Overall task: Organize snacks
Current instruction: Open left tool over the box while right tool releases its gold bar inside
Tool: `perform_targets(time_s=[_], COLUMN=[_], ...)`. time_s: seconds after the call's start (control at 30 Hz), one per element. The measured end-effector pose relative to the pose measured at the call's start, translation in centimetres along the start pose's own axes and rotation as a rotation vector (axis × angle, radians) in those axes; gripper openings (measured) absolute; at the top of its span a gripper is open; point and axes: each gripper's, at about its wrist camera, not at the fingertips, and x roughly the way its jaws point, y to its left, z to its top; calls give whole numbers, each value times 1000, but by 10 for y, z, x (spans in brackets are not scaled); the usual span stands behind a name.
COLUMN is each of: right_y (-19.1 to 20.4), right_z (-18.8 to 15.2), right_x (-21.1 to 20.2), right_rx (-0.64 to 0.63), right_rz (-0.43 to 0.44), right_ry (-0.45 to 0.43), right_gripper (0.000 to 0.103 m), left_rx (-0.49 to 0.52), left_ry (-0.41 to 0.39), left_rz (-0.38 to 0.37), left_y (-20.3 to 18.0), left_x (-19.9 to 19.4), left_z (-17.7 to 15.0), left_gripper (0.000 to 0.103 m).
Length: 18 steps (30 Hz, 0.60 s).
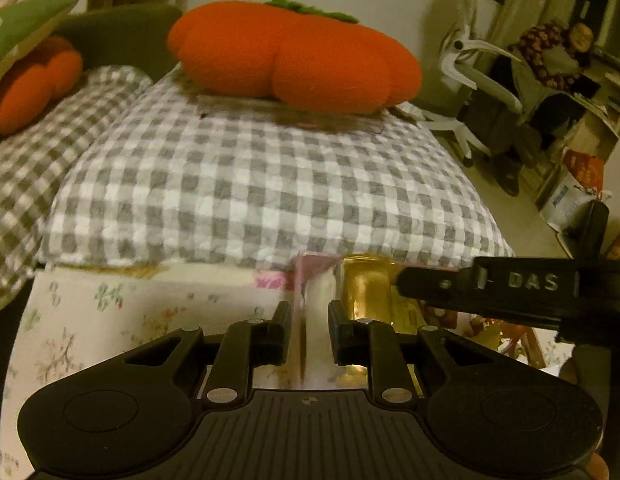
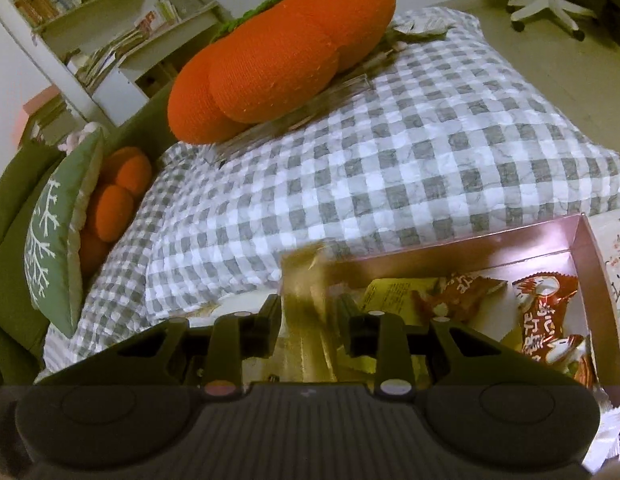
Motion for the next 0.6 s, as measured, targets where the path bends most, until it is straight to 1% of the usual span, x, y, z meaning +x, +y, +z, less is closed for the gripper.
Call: perform_targets(time_s=[0.1, 0.17, 0.3, 0.4, 0.53, 0.6], right_y=[-6, -11, -21, -26, -23, -22], right_z=[1, 2, 0, -5, -20, -27], right_x=[-12, -22, -47, -63, -80, -87], right_rx=[25, 28, 20, 20, -16, -22], right_rz=[1, -20, -50, -56, -81, -81], right_ry=[-8, -11, -5, 10, 56, 80], right_gripper=[29, 29, 29, 31, 36, 37], left_rx=[2, 14, 14, 31, 80, 99], left_ry=[19, 33, 95, 114, 146, 159], left_rz=[19, 30, 45, 46, 60, 56], left_y=[2, 2, 2, -5, -20, -29], left_x=[-6, -11, -20, -34, -51, -58], left_z=[-2, -5, -16, -24, -41, -49], left_gripper=[20, 21, 24, 30, 42, 45])
